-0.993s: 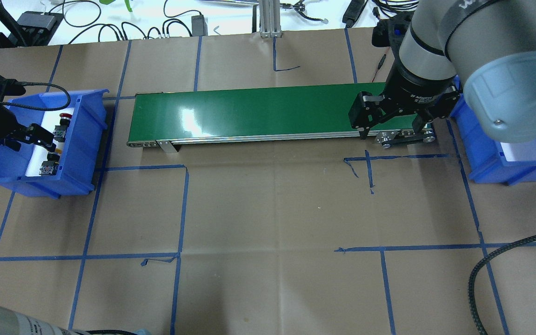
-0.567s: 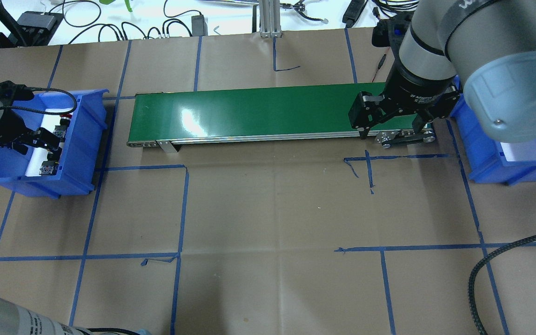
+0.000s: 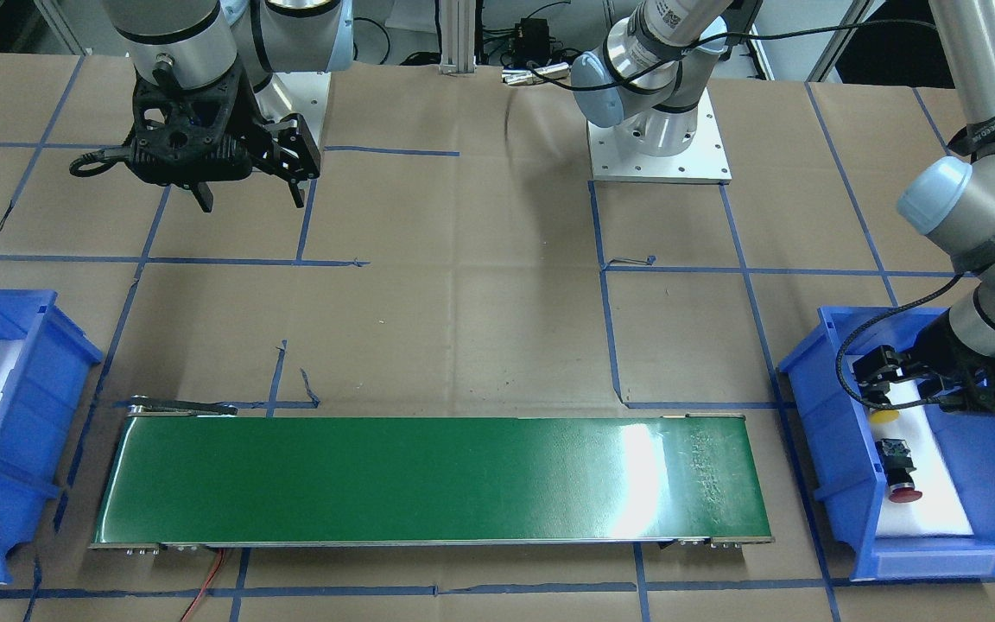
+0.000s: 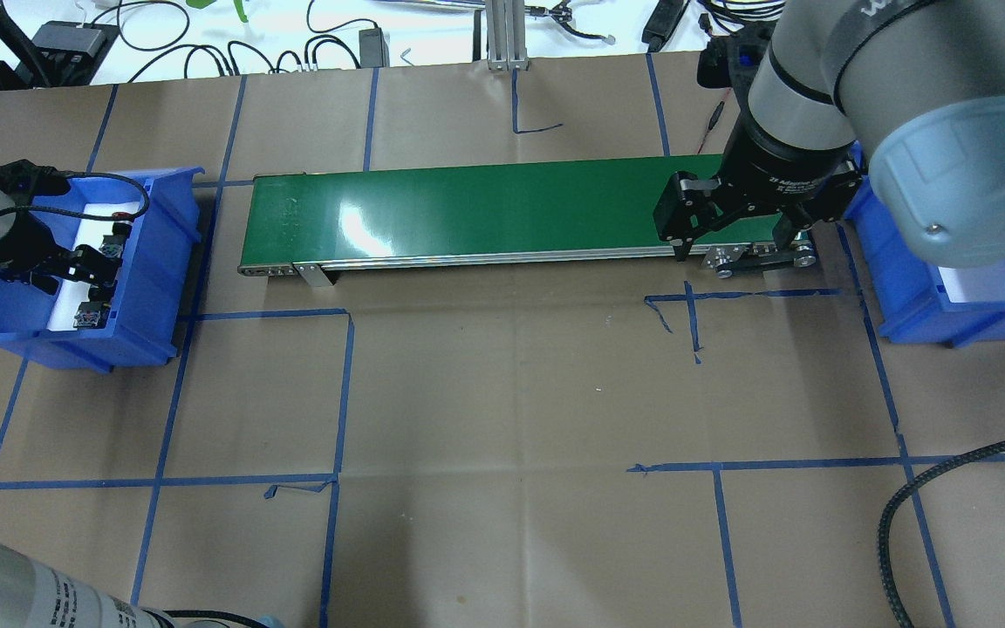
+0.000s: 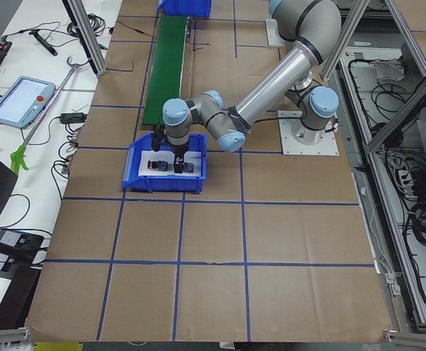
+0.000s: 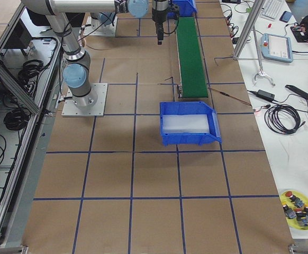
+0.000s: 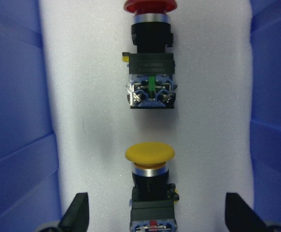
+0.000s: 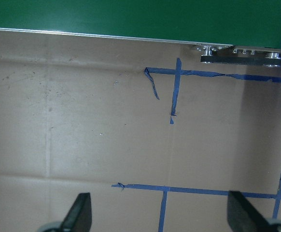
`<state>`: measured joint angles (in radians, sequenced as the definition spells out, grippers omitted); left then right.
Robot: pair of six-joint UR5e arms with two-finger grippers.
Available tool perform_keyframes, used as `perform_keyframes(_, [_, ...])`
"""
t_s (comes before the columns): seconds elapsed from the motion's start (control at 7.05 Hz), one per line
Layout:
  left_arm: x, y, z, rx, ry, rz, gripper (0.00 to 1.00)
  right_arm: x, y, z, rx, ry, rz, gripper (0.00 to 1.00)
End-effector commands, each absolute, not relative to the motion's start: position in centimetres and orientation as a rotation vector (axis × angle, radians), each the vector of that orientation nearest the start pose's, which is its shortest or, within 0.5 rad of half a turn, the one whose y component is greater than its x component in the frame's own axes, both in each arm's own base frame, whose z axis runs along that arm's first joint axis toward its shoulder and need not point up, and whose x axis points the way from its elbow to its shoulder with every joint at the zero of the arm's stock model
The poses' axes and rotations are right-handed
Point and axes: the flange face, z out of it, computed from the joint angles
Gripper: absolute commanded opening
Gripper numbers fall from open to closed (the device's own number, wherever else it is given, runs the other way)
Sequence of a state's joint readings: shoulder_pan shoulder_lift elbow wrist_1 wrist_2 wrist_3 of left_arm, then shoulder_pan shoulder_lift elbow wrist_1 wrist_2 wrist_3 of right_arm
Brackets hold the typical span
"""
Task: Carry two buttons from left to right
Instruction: 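Close the left gripper on the yellow-capped button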
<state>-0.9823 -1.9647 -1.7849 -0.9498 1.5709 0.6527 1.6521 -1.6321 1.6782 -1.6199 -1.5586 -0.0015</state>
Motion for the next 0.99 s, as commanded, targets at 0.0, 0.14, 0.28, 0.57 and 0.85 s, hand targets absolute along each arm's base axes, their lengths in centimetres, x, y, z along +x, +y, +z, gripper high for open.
perform_keyframes(0.0, [21.07, -55.50, 20.70, 0.099, 3.139, 0.001, 0.99, 17.19, -45.33, 46.94, -0.130, 3.127, -0.004, 1.00])
perform_keyframes(0.14, [20.73, -54.99, 20.02, 0.089, 3.134, -0.010, 0.99, 17.19, -45.33, 46.94, -0.130, 3.127, -0.004, 1.00])
perform_keyframes(0.28, [20.69, -54.90, 19.91, 0.084, 3.134, -0.007, 0.99, 17.19, -45.33, 46.94, -0.130, 3.127, -0.004, 1.00])
perform_keyframes(0.57, [20.70, -54.87, 19.98, 0.082, 3.131, -0.004, 0.96, 17.19, -45.33, 46.94, -0.130, 3.127, -0.004, 1.00])
perform_keyframes(0.85, [20.93, -55.11, 20.43, 0.074, 3.128, -0.021, 0.85, 17.19, -45.31, 46.86, -0.130, 3.127, -0.002, 1.00])
